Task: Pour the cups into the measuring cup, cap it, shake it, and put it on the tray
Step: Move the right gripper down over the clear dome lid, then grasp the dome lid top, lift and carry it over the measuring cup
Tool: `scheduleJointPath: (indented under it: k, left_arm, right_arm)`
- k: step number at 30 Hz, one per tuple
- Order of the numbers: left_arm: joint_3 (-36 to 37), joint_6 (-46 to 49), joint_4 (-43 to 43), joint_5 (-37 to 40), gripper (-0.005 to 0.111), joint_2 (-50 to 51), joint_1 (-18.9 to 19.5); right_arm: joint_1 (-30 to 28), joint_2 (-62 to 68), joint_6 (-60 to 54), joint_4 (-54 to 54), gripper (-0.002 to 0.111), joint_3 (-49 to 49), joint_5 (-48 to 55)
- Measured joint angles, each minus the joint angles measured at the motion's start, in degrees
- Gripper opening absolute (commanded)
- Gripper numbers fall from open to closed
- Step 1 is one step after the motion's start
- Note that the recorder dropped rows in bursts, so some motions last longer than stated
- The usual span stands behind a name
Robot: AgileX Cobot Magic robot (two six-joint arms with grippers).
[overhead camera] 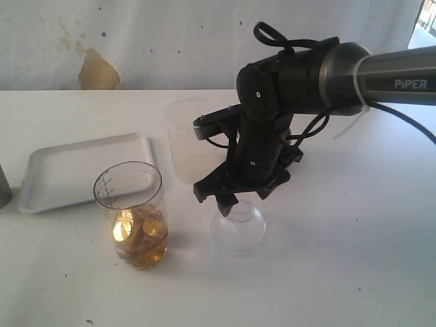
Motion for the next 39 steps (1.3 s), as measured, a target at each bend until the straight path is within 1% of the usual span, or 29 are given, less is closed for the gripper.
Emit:
scheduleJointPath:
  k: [6, 9, 14, 16, 19, 21, 27, 30, 36, 39]
  left_arm:
    - [0.0, 0.0, 0.0, 0.0, 0.000, 0.0, 0.0]
    - [0.0, 0.0, 0.0, 0.0, 0.000, 0.0, 0.0]
    - [0.0, 0.0, 0.0, 0.0, 0.000, 0.0, 0.0]
    - [0.0, 0.0, 0.0, 0.0, 0.000, 0.0, 0.0]
    - [0.0, 0.0, 0.0, 0.0, 0.000, 0.0, 0.0]
    - [0.0, 0.0, 0.0, 0.0, 0.000, 0.0, 0.0]
    - [0.0, 0.0, 0.0, 0.0, 0.000, 0.0, 0.0]
    - [0.0, 0.0, 0.0, 0.0, 0.000, 0.0, 0.0]
    - [0.0, 0.0, 0.0, 0.0, 0.000, 0.0, 0.0]
    - [0.0, 0.0, 0.0, 0.0, 0.000, 0.0, 0.0]
  right_arm:
    - [0.0, 0.3, 0.0, 0.0, 0.065, 0.0, 0.0]
    - [0.0, 0.3, 0.0, 0.0, 0.059, 0.0, -0.1]
    - [0.0, 0.4, 0.0, 0.0, 0.042, 0.0, 0.0]
    - [0.0, 0.4, 0.0, 0.0, 0.033, 0.0, 0.0]
    - [0.0, 0.4, 0.0, 0.0, 0.016, -0.1, 0.3]
    - [0.0, 0.4, 0.0, 0.0, 0.000, -0.1, 1.3]
    - [0.0, 0.1, 0.0, 0.0, 0.000, -0.4, 4.3]
    - [0.0, -1.1, 0.0, 0.0, 0.000, -1.5, 7.6]
    - [0.0, -4.0, 0.4, 0.0, 0.000, -9.4, 16.5]
    - [0.0, -5.0, 1.2, 1.2, 0.000, -13.3, 17.3]
